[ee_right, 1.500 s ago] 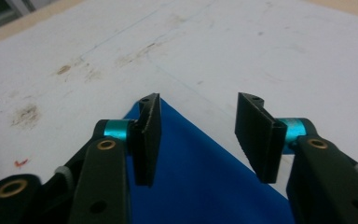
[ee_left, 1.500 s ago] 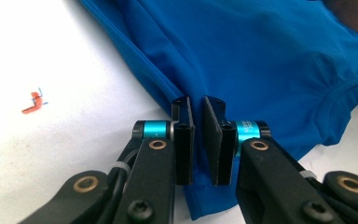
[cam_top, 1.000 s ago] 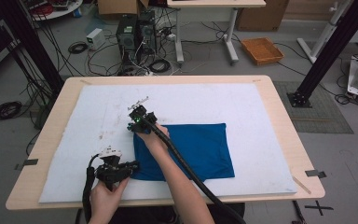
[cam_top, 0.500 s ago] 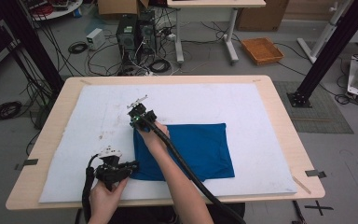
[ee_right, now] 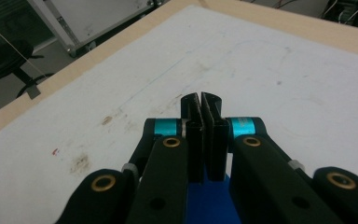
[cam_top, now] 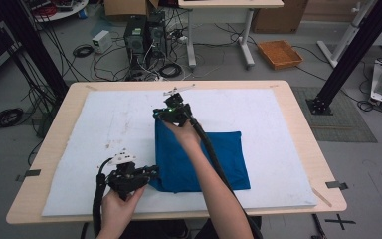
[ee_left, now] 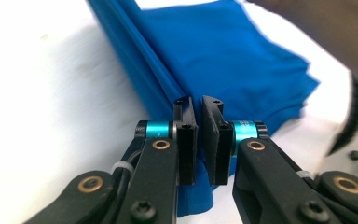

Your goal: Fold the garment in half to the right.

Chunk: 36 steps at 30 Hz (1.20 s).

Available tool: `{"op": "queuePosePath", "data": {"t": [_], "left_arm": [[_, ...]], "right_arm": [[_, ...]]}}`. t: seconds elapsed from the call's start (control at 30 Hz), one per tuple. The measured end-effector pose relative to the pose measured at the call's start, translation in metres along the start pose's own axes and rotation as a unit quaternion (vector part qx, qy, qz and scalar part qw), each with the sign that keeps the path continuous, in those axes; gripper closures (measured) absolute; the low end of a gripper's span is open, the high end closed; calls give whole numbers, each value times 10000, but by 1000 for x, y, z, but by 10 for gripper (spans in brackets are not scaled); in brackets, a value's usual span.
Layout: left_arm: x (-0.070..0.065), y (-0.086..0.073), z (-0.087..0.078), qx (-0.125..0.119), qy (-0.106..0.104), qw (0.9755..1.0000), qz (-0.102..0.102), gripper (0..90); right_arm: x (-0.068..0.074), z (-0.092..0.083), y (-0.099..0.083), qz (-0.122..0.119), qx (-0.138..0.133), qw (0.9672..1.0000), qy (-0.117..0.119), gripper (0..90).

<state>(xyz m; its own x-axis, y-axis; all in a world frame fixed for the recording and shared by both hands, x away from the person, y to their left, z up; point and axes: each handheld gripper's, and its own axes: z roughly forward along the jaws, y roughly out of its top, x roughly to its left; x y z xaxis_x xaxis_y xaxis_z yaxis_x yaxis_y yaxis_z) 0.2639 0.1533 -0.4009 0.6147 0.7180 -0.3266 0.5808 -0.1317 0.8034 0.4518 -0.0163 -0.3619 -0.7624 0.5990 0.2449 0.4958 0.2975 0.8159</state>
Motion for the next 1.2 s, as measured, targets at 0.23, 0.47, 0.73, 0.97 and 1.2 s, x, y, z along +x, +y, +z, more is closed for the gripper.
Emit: {"op": "queuePosePath", "data": {"t": [0.23, 0.47, 0.73, 0.97, 1.2], "left_arm": [[-33, 19, 41, 34, -559, 9984, 66, 841], [-59, 26, 88, 169, -902, 9958, 23, 842], [-85, 29, 131, 344, -1098, 9933, 75, 842], [-101, 30, 166, 450, -1147, 9924, 44, 843], [-112, 32, 188, 583, -1140, 9917, 117, 843]], "right_arm": [[-32, -50, -7, -123, 21, 9998, -184, 887], [-69, -93, -29, -47, 1, 9991, -416, 888], [-99, -120, -54, -5, 162, 9973, -723, 888], [-118, -129, -67, -10, 355, 9956, -870, 888], [-133, -136, -80, -13, 454, 9923, -1149, 888]]}}
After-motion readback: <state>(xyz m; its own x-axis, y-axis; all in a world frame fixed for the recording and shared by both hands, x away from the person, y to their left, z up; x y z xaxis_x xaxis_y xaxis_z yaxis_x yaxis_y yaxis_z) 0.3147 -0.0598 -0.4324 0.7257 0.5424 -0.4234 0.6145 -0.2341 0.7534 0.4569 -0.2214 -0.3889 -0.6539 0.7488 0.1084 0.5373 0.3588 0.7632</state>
